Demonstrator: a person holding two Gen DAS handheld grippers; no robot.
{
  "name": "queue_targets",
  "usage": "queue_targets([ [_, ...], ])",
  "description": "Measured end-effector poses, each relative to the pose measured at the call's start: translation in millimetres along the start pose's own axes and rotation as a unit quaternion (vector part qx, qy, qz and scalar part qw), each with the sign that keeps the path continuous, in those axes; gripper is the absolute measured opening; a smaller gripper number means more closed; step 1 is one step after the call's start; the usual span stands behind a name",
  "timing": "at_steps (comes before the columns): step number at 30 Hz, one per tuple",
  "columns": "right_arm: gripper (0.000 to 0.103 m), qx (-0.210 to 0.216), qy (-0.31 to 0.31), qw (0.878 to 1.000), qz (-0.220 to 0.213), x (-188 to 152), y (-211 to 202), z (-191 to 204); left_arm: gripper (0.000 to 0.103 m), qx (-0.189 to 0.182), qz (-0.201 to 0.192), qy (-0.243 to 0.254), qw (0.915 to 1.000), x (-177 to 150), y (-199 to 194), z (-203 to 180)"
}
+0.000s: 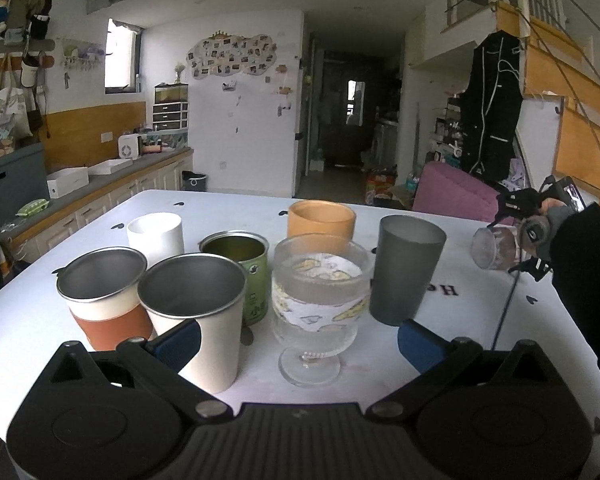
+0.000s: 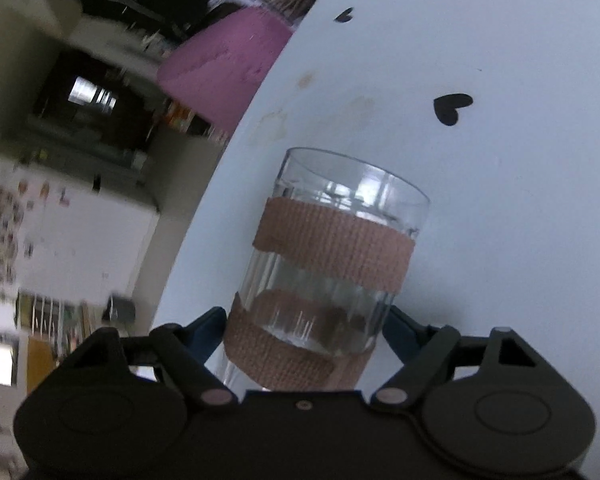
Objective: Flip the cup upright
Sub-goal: 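Reach the right gripper to the lying banded glass and grasp its body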
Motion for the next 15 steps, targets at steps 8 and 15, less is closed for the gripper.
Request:
queue_targets([
  [8, 0.081, 0.028, -0.111, 0.991, 0.064, -26.6, -32.7, -25.4, 0.103, -0.029, -0.002, 0.007, 0.9995, -2.4, -6.5, -22.5],
  [15, 0.080, 0.043, -0.193, 0.974, 0.111, -53.2, -68.6, -52.1, 0.103, -0.057, 0.000, 0.016, 0.9982, -8.5, -12.1, -44.6],
])
Point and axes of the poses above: each gripper's, at about its wrist camera, not at the fingertips, and y roughly the way its jaws point, z to its left, x to its top, the point moved 7 cm from there along y, roughly the way its jaws point, and after that the axes turned 6 degrees about -x, right-handed, at the moved point
